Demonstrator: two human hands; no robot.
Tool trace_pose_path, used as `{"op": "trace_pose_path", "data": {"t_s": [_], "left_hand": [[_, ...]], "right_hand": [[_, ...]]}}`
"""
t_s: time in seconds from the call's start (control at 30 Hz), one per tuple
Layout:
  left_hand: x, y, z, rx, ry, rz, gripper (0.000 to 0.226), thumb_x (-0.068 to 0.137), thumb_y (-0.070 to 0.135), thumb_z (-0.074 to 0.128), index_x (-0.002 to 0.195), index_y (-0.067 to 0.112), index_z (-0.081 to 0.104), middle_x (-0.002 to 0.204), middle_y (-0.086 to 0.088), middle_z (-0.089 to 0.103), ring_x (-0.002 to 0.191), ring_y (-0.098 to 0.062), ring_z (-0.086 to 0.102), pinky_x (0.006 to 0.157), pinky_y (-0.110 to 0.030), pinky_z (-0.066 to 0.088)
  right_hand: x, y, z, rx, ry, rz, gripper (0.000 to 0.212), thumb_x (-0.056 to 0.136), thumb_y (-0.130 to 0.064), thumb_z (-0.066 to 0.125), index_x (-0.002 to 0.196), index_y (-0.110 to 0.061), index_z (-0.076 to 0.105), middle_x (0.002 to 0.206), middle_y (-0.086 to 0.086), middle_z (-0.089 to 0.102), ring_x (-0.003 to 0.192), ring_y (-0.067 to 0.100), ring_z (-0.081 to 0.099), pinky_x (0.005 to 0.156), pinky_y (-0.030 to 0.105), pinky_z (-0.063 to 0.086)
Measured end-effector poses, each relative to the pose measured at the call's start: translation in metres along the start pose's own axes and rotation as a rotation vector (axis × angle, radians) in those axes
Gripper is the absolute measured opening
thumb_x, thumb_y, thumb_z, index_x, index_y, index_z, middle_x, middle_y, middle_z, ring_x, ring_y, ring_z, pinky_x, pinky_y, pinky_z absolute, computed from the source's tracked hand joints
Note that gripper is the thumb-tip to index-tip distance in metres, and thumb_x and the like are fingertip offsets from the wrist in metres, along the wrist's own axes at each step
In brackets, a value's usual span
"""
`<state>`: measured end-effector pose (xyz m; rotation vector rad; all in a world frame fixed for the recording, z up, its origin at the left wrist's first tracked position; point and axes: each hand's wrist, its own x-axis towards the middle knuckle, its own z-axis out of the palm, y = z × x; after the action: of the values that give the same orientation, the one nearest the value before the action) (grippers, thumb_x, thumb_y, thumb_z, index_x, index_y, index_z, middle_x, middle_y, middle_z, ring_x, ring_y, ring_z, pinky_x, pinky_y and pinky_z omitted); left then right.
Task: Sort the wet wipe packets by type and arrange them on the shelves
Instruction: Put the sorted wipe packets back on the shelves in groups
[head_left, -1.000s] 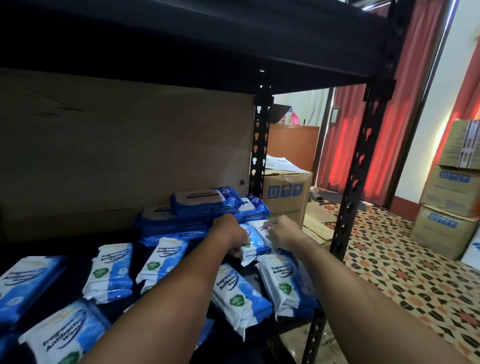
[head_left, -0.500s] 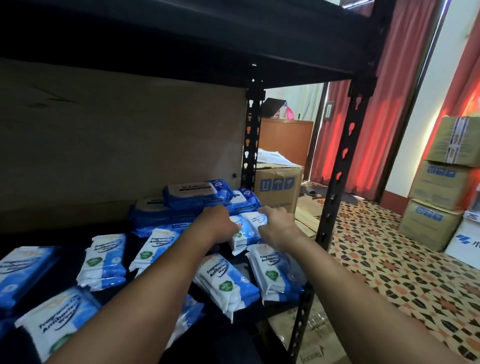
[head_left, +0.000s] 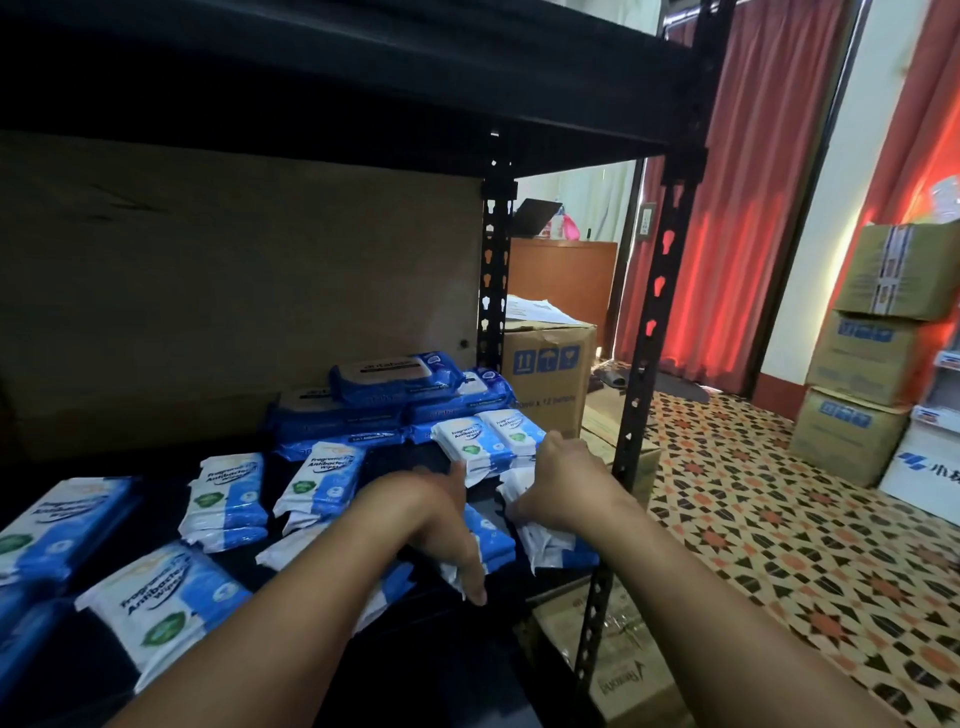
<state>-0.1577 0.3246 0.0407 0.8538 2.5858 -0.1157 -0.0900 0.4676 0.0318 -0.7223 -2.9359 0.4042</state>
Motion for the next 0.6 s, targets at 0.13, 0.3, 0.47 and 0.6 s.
{"op": "trace_pose_path", "data": {"t_s": [0.13,0.3,0.47,0.6], "left_hand": [[0.005,0.013,0.009,0.004,0.086,0.109,0.151,0.059,0.050,0.090,0.155,0.025,-0.024,0.164,-0.010,0.021,0.145,-0.031,0.032,0.108,-0.040,0.044],[0.018,0.017,0.011,-0.127,0.187,0.222,0.150,0.054,0.050,0.093,0.159,0.026,-0.011,0.162,0.000,0.028,0.144,-0.021,0.036,0.110,-0.036,0.043],[0.027,0.010,0.005,-0.113,0.229,0.262,0.143,0.053,0.052,0.092,0.160,0.030,0.000,0.157,0.001,0.036,0.140,-0.022,0.039,0.108,-0.037,0.044],[0.028,0.012,0.005,-0.034,0.258,0.237,0.134,0.052,0.062,0.088,0.158,0.032,0.012,0.151,-0.004,0.034,0.141,-0.034,0.023,0.110,-0.046,0.038]], "right_hand": [[-0.001,0.003,-0.001,-0.019,0.036,-0.005,0.053,0.076,-0.036,0.082,0.114,-0.006,0.060,0.111,0.005,0.053,0.094,0.021,0.057,0.072,0.028,0.049],[0.013,0.000,-0.005,0.014,0.020,0.037,0.054,0.084,-0.033,0.078,0.124,-0.005,0.055,0.123,0.009,0.053,0.093,0.021,0.056,0.074,0.027,0.047],[0.028,0.002,-0.002,0.062,-0.008,0.072,0.068,0.084,-0.039,0.077,0.135,-0.005,0.048,0.135,0.013,0.049,0.102,0.022,0.054,0.078,0.031,0.048],[0.034,0.005,0.000,0.096,0.005,0.093,0.068,0.082,-0.037,0.080,0.134,-0.007,0.048,0.134,0.011,0.048,0.095,0.022,0.052,0.075,0.030,0.048]]}}
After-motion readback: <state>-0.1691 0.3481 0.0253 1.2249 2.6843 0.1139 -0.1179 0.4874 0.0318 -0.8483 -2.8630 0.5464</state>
